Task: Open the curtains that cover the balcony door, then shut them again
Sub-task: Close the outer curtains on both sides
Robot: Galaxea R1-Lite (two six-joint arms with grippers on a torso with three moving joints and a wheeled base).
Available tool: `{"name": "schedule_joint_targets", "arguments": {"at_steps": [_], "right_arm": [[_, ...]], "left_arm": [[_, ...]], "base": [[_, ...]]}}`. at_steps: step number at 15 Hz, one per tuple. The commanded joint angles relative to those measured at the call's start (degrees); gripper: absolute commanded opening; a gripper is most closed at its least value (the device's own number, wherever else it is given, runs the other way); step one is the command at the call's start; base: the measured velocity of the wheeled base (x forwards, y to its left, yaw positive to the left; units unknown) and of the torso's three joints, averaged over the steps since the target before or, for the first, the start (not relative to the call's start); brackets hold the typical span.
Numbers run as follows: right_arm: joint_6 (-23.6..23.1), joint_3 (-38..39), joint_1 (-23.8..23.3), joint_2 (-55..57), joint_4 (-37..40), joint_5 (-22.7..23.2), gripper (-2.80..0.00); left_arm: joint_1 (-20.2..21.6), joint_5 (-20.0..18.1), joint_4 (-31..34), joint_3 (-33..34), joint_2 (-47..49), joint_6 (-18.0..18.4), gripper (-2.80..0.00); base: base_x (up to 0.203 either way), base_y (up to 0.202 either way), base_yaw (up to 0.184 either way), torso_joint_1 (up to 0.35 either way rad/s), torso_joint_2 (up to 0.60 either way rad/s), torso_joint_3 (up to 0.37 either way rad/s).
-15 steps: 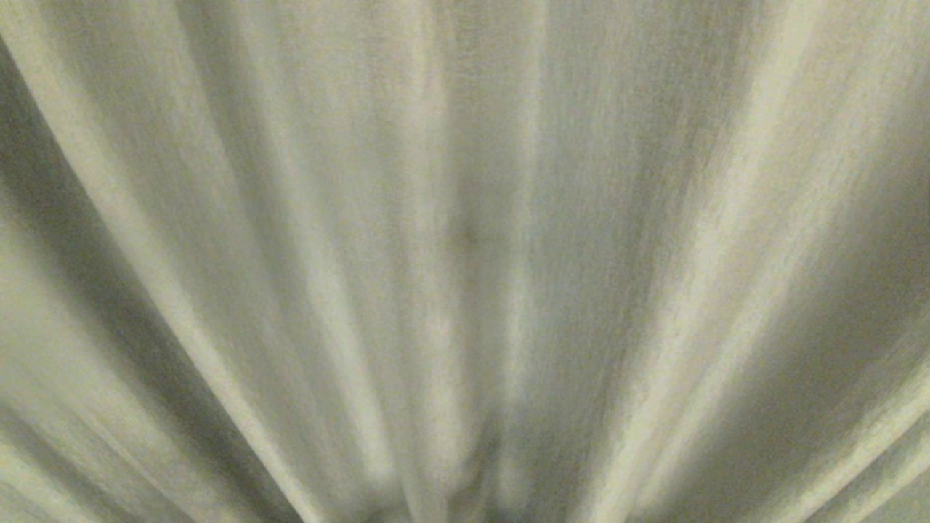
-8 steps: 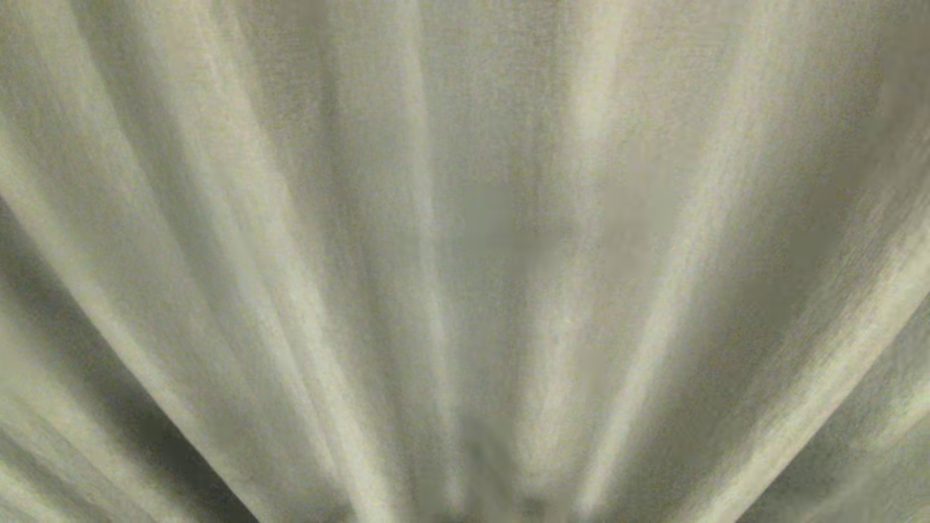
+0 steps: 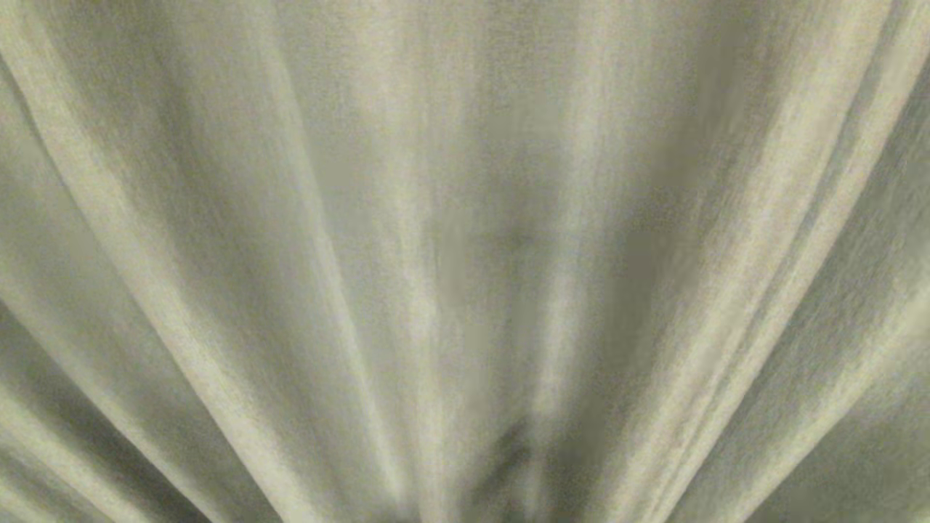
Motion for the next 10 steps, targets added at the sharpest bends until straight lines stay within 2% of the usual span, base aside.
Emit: {"name": "schedule_joint_targets", "arguments": {"at_steps": [1, 10], "right_arm": [[0.0, 0.0, 0.0, 0.0, 0.0, 0.0, -2.8], [0.0, 0.0, 0.0, 0.0, 0.0, 0.0, -2.8]], "left_arm": [[0.0, 0.0, 0.0, 0.0, -0.1, 0.0, -2.8], [0.0, 0.1, 0.0, 0.0, -0.1, 0.2, -2.8]], "base": [[0.0, -0.194, 0.002, -0.001, 0.0, 0.002], [0.0, -0.191, 0.003, 0.002, 0.0, 0.003]]}}
